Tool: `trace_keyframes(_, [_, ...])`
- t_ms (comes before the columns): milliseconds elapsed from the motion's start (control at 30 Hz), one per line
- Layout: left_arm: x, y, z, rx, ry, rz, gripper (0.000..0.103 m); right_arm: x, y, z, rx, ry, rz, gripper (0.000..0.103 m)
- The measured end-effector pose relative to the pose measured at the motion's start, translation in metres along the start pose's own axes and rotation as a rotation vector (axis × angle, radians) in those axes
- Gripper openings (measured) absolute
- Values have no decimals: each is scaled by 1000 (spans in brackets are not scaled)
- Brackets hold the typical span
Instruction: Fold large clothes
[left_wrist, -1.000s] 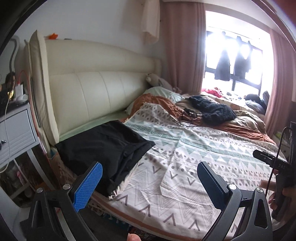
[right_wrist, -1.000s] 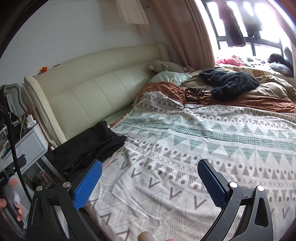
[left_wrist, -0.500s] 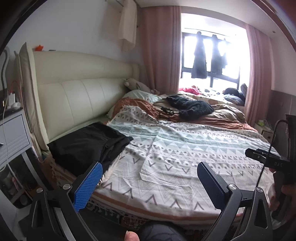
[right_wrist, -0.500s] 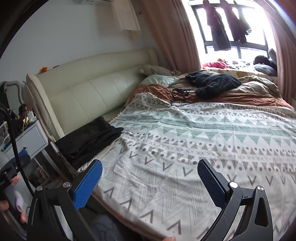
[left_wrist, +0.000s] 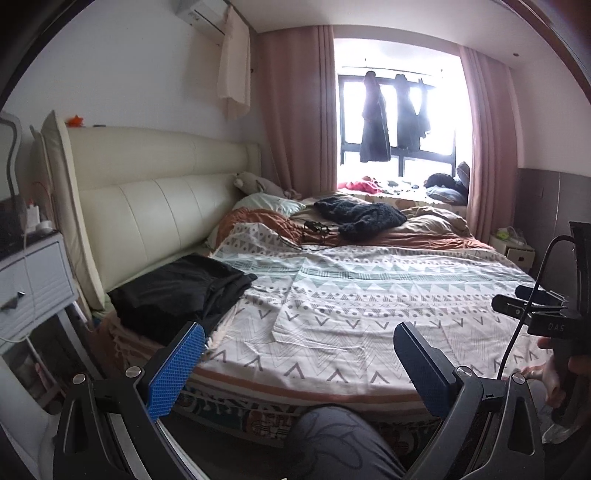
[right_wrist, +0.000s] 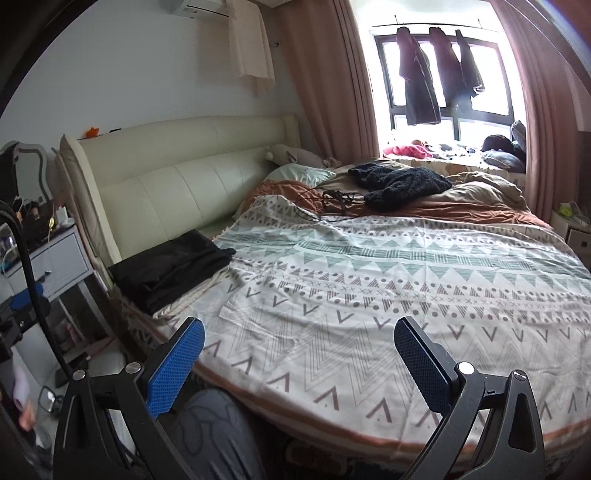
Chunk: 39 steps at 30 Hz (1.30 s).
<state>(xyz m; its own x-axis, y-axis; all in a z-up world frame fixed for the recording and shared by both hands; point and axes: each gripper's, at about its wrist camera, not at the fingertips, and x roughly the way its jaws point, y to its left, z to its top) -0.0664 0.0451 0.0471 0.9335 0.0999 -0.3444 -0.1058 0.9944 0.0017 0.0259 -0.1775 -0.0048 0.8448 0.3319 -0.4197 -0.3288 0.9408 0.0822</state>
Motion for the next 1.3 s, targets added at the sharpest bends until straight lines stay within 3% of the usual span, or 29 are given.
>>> trace_keyframes(467, [-23, 8, -7, -24, 2, -14, 103, -34, 3, -13, -22, 1, -23, 103])
trace_keyframes(800, [-23, 20, -11, -69, 10, -18, 102, -40, -5, -12, 12, -17, -24, 103])
trace_keyframes(1300, [-27, 24, -14, -59, 14, -15, 102, -41, -8, -17, 17, -9, -29, 103])
